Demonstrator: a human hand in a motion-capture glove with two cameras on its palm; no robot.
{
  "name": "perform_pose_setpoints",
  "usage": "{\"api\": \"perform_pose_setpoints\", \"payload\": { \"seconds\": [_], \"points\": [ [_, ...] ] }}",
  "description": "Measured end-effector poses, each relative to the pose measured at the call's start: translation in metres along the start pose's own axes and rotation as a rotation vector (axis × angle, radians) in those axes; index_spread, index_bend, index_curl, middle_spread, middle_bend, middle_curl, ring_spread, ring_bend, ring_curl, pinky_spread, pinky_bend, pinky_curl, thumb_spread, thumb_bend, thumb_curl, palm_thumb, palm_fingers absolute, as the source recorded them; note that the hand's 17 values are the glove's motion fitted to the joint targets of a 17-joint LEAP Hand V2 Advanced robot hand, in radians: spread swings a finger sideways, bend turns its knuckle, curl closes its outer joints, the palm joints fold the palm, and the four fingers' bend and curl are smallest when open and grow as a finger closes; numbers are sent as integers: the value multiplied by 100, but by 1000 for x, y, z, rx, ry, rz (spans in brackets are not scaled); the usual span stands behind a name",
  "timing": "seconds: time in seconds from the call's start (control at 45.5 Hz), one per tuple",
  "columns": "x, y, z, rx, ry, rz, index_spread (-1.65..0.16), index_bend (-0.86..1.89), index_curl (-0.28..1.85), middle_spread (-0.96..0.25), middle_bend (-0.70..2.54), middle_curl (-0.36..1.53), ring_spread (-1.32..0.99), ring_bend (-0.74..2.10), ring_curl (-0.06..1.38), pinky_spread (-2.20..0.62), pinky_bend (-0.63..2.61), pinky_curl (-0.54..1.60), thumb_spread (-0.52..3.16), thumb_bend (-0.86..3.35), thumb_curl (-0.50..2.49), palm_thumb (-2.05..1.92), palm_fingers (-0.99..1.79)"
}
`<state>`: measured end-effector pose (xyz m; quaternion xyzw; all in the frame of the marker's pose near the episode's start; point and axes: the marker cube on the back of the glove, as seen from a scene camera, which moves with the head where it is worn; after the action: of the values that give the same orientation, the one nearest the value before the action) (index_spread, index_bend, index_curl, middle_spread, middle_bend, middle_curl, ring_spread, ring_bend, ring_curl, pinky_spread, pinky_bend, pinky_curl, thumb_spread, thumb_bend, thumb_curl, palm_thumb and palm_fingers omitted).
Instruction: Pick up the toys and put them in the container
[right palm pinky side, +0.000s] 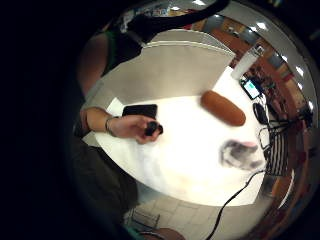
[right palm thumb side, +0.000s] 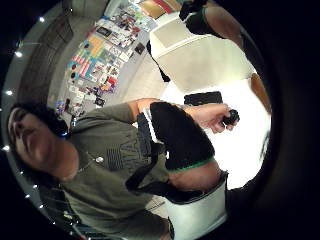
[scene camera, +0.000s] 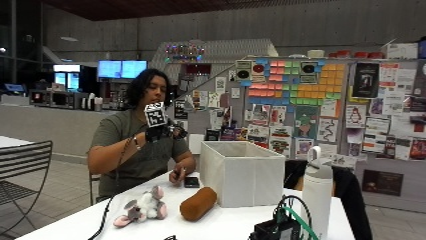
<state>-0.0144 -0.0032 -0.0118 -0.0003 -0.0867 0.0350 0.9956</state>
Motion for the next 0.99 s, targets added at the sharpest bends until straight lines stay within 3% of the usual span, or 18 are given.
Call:
{"api": "perform_pose_setpoints", "payload": {
  "seconds": [0.154, 0.242, 0.33, 0.396, 0.506, 0.594, 0.814, 0.99],
  "points": [
    [-22, -2, -19, -4, -336, 211, -27, 19, 10, -8, 20, 7, -15, 36, 9, 0, 46, 16, 88, -2, 3, -3, 42],
    [-12, 6, -18, 5, -308, 140, -32, 20, 13, -9, 20, 10, -18, 38, 11, 0, 46, 17, 105, -2, 6, -4, 42],
    [-24, 10, -25, -3, -419, 201, -35, 20, 15, -10, 21, 12, -20, 40, 12, 0, 46, 19, 116, -3, 8, -4, 42],
    [-19, 15, -26, -3, -384, 217, -37, 19, 17, -11, 21, 13, -22, 41, 12, 0, 46, 20, 122, -3, 9, -5, 42],
    [16, 38, -16, -4, -179, 116, -39, 19, 19, -11, 21, 16, -23, 42, 13, 0, 45, 21, 128, -3, 11, -5, 41],
    [29, 50, -17, -19, -370, 389, -39, 19, 21, -12, 21, 17, -24, 43, 14, 0, 46, 22, 132, -3, 12, -5, 41],
    [125, 132, 33, -29, -300, 827, -40, 19, 24, -13, 22, 21, -25, 42, 14, 0, 48, 25, 131, -3, 16, -4, 37],
    [192, 168, 101, -85, -258, 1039, -41, 20, 27, -13, 22, 24, -25, 36, 14, 0, 51, 27, 119, -4, 19, -4, 33]
  ]
}}
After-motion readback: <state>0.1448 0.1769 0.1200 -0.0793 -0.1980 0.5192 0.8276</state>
